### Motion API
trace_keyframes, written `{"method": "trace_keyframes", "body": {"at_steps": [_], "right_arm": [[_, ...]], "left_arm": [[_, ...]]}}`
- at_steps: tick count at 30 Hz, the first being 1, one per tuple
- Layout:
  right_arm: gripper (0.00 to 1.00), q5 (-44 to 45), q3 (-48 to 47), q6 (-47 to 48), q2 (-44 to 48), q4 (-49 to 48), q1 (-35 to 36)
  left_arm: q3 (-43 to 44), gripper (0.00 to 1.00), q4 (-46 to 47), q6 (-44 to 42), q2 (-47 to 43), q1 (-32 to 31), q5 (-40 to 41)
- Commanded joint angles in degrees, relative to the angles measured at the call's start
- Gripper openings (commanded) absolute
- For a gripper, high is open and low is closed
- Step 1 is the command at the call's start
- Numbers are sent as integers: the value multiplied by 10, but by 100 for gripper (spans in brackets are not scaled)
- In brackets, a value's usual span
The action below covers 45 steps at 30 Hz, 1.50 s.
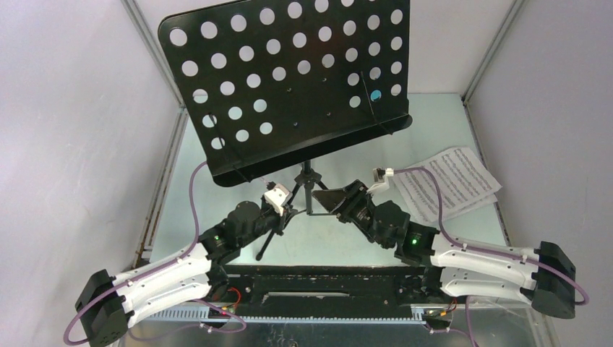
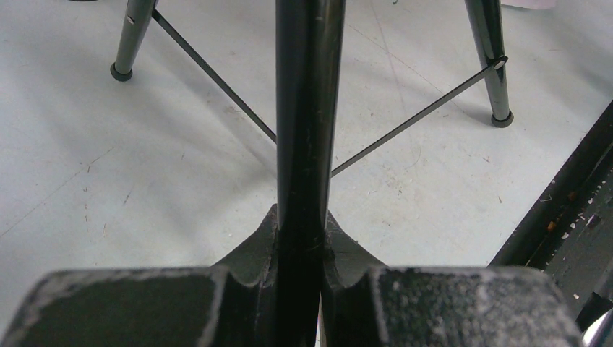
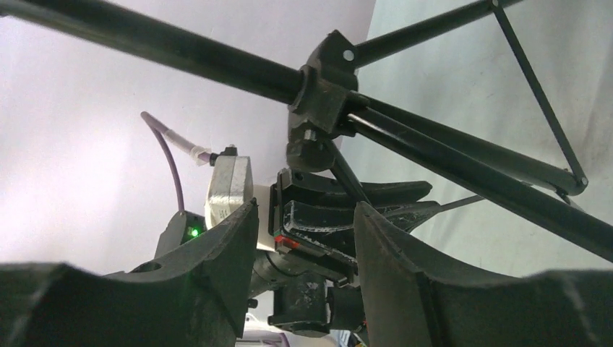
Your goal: Pack up the instrument practice props
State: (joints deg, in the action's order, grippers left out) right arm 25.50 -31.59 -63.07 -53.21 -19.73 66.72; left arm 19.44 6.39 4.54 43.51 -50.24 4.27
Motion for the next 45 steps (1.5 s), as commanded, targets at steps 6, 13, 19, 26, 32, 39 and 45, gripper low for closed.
{"method": "trace_keyframes", "body": {"at_steps": [6, 13, 19, 26, 32, 39, 45], "right_arm": [[58, -17, -48, -59, -49, -32, -29], [52, -21, -57, -55, -73, -42, -40], [41, -32, -71, -45, -94, -40, -47], [23, -42, -105, 11, -113, -9, -43], [14, 15, -179, 158, -134, 99, -9], [14, 87, -260, 372, -186, 175, 44], [12, 167, -271, 612, -202, 159, 94]], "left_arm": [[0, 0, 109, 44, -11, -3, -2], [-3, 0, 110, 43, -10, -3, -3], [-5, 0, 112, 41, -10, -3, -4], [-7, 0, 114, 42, -10, -3, -3], [-6, 0, 114, 41, -7, -3, -5], [-5, 0, 111, 41, -9, -2, -4], [-4, 0, 106, 38, -12, -3, -2]]}}
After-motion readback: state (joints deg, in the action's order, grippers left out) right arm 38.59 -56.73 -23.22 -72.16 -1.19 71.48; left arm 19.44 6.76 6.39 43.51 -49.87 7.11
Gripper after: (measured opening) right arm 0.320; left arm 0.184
